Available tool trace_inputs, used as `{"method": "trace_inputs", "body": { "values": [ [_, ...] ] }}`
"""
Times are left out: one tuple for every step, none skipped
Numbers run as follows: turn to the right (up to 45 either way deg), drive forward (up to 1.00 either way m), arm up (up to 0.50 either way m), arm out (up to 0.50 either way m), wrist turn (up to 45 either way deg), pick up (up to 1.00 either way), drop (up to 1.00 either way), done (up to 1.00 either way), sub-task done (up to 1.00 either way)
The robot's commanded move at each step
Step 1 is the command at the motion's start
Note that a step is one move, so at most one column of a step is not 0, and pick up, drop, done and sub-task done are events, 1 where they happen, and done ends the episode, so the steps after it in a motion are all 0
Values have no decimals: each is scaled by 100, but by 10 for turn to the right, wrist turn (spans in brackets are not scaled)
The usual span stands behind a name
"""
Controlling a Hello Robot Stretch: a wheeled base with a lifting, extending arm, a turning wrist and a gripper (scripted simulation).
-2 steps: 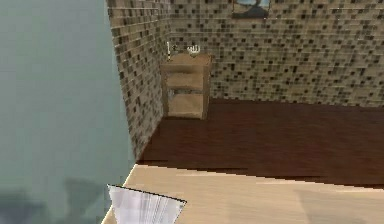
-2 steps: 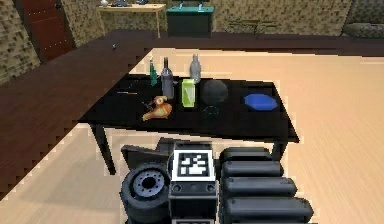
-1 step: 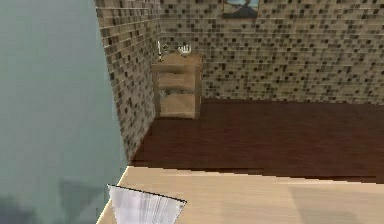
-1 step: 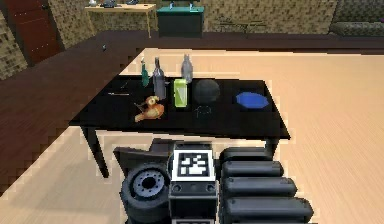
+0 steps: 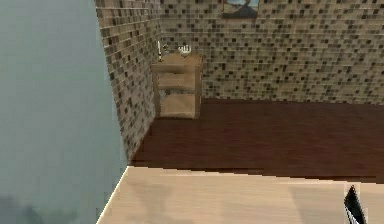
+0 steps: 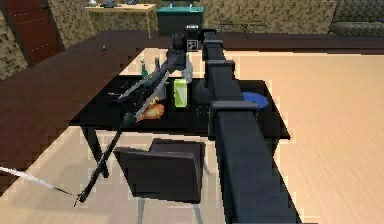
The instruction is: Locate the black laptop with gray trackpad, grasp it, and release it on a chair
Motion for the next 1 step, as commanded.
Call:
{"method": "trace_inputs", "body": {
  "values": [
    [0, 0, 0, 0, 450, 0, 0, 0, 0]
  ]
}}
